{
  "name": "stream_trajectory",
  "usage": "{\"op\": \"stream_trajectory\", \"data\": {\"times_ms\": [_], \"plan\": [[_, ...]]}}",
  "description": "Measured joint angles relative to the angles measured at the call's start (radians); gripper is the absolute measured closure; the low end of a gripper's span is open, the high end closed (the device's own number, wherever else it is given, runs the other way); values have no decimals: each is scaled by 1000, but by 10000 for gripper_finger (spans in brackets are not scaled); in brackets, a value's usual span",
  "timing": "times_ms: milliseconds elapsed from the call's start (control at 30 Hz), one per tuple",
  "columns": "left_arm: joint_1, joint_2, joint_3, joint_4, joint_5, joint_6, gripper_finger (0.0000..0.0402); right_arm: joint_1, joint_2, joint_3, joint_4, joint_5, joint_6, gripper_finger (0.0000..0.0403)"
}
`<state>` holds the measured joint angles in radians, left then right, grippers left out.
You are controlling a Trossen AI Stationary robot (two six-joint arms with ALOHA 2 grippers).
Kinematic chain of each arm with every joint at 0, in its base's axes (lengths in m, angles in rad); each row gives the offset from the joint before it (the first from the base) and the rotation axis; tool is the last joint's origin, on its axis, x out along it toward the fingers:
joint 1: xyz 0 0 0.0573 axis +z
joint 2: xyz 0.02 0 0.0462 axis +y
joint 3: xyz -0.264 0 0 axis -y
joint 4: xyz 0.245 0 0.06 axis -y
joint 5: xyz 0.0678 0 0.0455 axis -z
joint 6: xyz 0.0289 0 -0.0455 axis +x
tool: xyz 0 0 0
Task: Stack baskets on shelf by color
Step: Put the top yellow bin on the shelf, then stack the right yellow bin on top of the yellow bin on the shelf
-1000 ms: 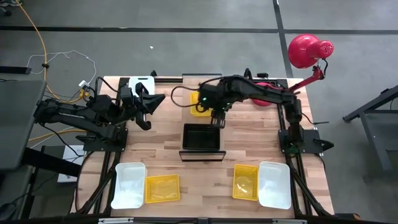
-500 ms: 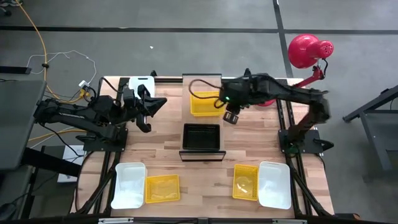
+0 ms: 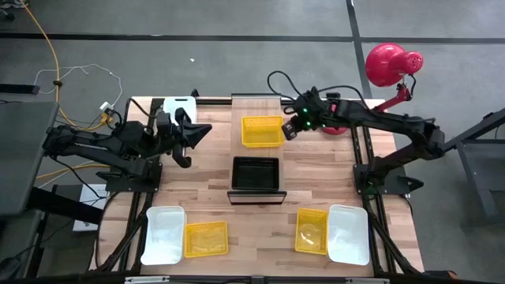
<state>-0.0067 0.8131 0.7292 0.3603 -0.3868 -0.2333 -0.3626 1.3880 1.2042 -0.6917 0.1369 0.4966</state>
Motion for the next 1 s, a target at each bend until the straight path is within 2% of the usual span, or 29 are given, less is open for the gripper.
{"op": "stream_trajectory", "data": {"times_ms": [67, 267, 667, 833, 1000], "plan": [[0, 0, 0, 0, -27, 0, 402, -26, 25, -1, 19, -3, 4, 397], [0, 0, 0, -1, -26, 0, 402, -71, 59, -1, 87, -51, -4, 401], [0, 0, 0, -6, -52, 1, 401, -57, 65, -1, 137, -133, -7, 403], [0, 0, 0, -6, -69, 3, 401, -39, 65, -1, 135, -138, -27, 403], [0, 0, 0, -8, -70, 19, 401, -57, 20, -1, 106, -80, -52, 403]]}}
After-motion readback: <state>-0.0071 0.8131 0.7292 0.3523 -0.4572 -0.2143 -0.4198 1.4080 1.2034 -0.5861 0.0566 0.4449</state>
